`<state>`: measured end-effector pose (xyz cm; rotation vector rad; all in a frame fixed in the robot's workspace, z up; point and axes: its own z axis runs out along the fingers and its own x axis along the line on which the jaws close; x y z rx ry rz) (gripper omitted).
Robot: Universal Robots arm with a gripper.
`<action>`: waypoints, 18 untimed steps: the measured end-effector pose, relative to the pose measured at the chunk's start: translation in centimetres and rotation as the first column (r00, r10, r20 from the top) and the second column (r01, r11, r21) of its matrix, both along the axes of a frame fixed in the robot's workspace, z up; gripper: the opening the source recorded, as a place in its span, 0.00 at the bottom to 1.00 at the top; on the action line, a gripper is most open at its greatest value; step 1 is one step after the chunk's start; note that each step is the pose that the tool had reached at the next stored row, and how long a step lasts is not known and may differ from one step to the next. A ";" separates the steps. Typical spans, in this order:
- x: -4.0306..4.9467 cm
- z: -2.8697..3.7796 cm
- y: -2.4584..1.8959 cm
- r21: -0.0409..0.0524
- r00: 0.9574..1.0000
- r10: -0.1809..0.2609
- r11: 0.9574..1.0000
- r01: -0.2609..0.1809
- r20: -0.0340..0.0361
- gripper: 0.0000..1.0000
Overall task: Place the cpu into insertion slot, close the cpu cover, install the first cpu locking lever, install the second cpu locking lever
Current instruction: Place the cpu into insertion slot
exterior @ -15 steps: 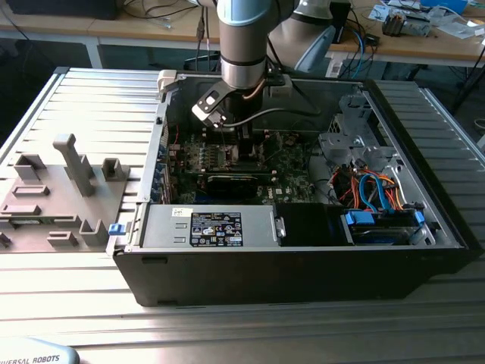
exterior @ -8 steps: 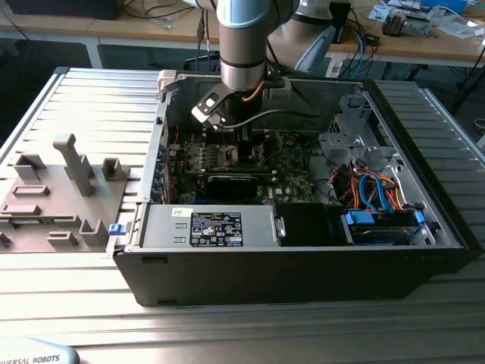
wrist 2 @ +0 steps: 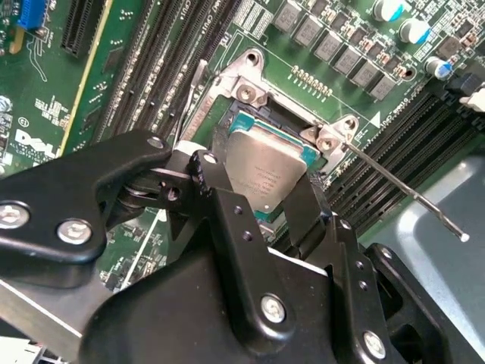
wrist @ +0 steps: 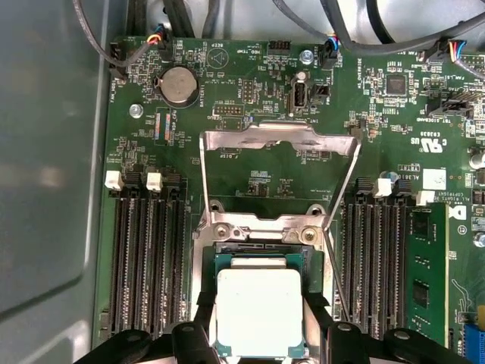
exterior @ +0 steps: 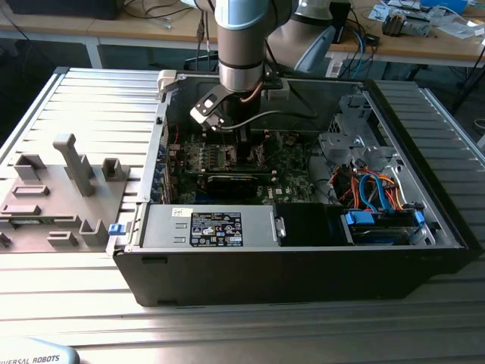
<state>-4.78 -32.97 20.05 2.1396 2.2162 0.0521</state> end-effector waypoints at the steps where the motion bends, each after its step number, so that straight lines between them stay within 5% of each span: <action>1: -0.01 -0.14 -0.03 0.000 1.000 0.000 1.000 0.000 0.000 0.54; 3: -0.02 0.23 -0.12 0.002 1.000 0.000 1.000 0.000 0.001 0.54; 6: -0.04 0.15 -0.19 0.002 0.999 -0.035 0.999 0.035 0.002 0.54; 18: 0.21 -0.21 -0.19 0.002 0.999 -0.037 0.999 0.037 0.001 0.54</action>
